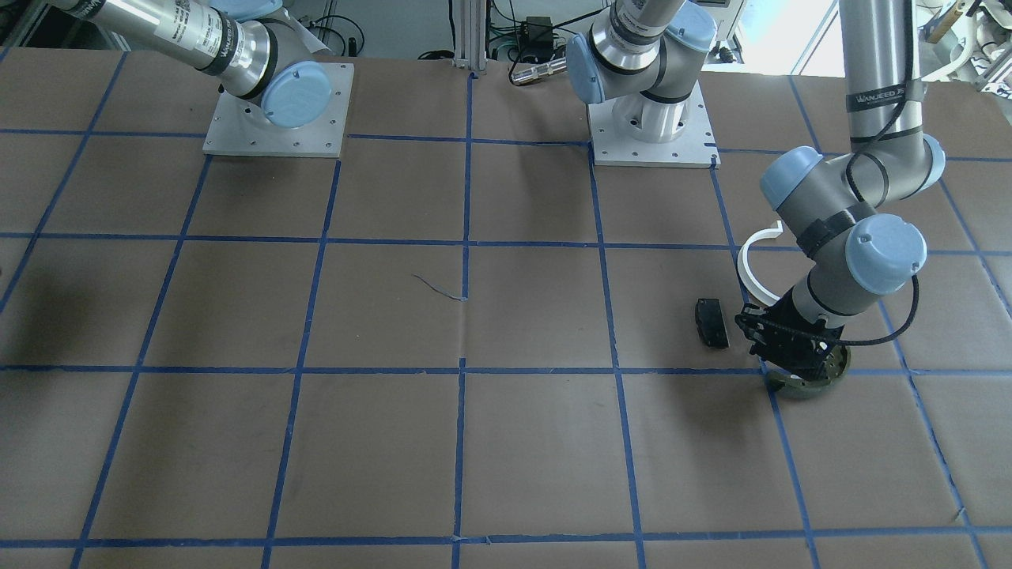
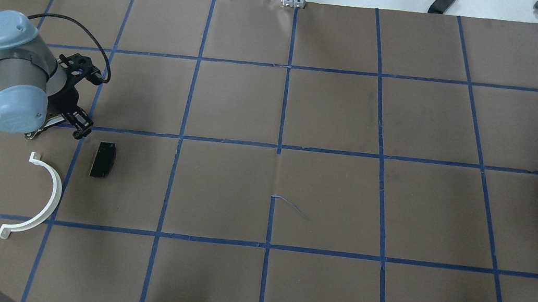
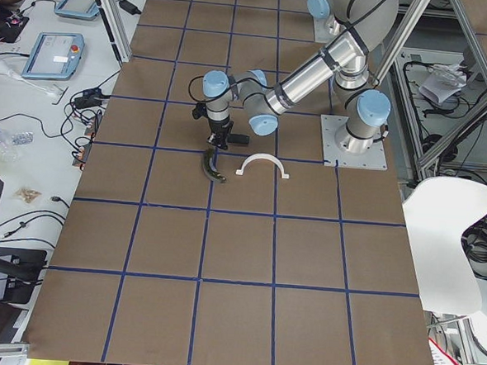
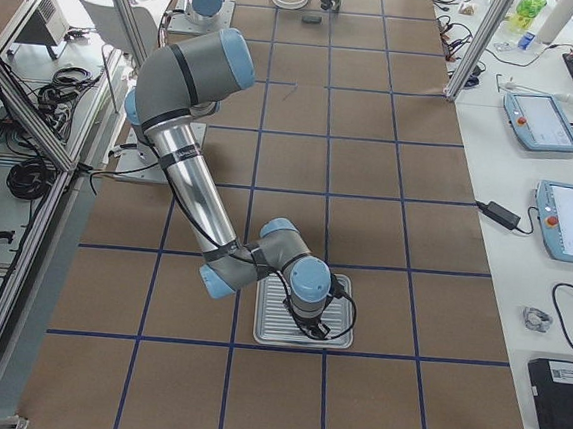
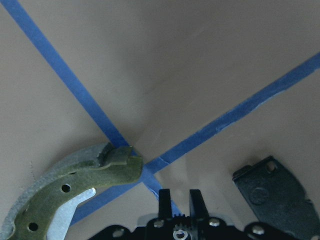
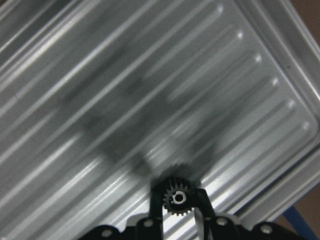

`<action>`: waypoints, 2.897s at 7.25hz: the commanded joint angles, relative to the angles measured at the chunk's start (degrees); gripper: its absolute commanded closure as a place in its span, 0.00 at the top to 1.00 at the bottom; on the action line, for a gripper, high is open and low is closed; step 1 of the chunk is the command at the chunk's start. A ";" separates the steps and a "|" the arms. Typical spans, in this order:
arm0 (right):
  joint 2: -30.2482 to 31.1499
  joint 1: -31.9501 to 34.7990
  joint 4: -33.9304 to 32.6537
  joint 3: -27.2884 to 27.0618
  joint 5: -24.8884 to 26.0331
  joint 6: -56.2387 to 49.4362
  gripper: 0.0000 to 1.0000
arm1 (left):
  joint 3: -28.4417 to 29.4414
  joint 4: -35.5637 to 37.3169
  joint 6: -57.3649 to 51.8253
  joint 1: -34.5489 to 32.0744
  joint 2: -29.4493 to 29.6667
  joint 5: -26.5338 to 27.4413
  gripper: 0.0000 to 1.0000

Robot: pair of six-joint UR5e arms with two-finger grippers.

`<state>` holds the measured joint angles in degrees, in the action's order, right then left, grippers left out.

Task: Place bearing gear from tray to pile

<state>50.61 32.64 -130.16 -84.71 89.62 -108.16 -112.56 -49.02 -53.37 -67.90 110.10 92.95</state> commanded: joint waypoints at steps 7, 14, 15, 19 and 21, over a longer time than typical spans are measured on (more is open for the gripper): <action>10.28 21.44 9.46 -2.03 0.54 38.37 0.00 | 9.14 -13.82 9.81 -3.18 -1.37 -1.02 0.97; 20.41 58.47 11.33 -17.15 3.72 102.37 0.00 | 37.15 -51.53 55.42 -24.35 -9.01 -0.32 0.97; 20.58 61.29 11.94 -17.42 1.63 107.32 0.00 | 34.80 -52.40 58.09 -25.43 -11.20 -0.66 0.94; 20.06 69.39 11.68 -17.60 -5.07 122.27 0.00 | 18.20 -39.14 56.72 -25.44 -20.70 -0.67 0.91; 18.92 71.42 11.16 -17.95 -5.16 123.36 0.00 | 18.15 -35.71 56.80 -25.00 -20.46 -0.85 1.00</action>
<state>69.96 102.81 -118.83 -102.44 84.63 14.26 -94.14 -86.89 3.49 -93.20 89.52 92.02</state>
